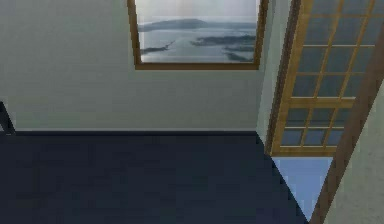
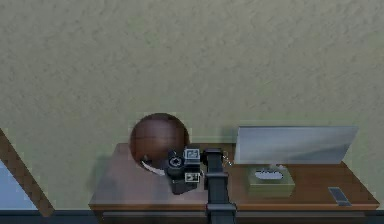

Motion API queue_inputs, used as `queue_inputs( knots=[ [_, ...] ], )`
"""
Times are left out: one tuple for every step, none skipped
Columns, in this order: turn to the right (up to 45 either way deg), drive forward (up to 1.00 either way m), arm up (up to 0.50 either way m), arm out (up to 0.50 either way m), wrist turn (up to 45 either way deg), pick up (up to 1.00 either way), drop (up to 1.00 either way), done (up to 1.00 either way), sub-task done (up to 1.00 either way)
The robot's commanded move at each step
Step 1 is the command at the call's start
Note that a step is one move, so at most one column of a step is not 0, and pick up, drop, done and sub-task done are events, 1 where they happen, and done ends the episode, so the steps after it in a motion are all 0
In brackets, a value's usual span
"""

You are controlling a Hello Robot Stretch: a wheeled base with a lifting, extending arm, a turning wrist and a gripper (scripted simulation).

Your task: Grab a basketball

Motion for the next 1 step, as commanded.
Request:
queue_inputs(
  knots=[
    [0.0, 0.00, 0.00, 0.00, 0.0, 0.00, 0.00, 1.00, 0.00]
  ],
)
